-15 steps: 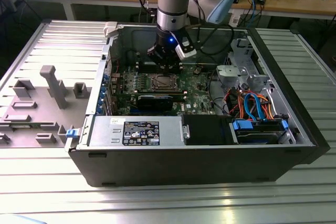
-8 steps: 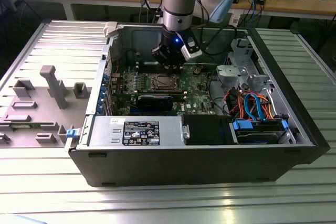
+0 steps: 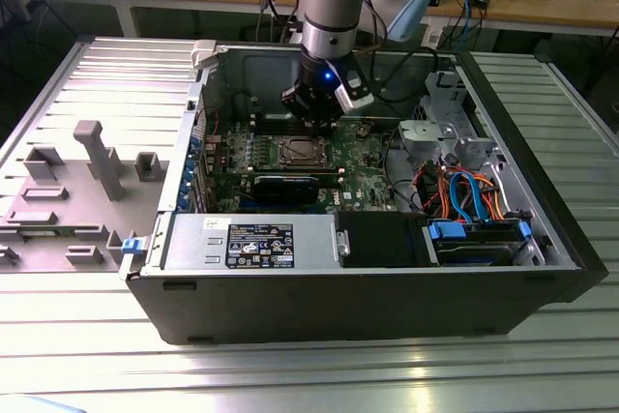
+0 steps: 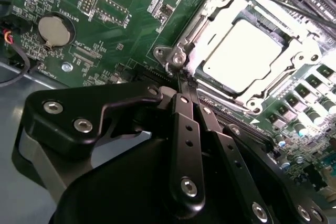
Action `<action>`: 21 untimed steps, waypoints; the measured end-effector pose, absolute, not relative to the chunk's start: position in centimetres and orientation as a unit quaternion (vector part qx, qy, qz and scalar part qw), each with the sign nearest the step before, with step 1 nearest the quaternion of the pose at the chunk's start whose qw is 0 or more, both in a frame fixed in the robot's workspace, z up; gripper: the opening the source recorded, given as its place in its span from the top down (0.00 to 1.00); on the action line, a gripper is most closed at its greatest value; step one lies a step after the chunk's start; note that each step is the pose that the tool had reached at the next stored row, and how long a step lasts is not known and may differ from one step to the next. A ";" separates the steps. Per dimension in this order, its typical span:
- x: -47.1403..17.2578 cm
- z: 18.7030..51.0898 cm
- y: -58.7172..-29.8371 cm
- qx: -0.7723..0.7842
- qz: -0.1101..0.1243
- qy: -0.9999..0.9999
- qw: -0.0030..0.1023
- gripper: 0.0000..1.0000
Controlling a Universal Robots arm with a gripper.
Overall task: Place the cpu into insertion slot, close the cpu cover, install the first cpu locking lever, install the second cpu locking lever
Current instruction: 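Install the first cpu locking lever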
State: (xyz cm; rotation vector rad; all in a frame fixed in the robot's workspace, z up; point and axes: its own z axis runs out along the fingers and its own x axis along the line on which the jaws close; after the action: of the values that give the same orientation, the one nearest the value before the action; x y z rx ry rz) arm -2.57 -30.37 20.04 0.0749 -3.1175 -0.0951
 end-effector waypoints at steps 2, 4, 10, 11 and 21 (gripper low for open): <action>-2.6 20.0 -30.3 0.024 -0.035 -0.999 0.010 0.89; -2.6 20.4 -30.3 0.024 -0.036 -0.999 0.007 0.89; -2.7 21.3 -30.6 0.024 -0.035 -0.999 0.005 0.89; -2.7 21.3 -30.8 0.024 -0.034 -0.999 0.005 0.89; -2.7 21.1 -33.3 0.024 -0.010 -1.000 0.006 0.89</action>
State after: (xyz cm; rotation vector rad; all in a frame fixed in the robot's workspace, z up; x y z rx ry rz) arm -2.70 -33.28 21.13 0.0756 -3.1284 -0.0327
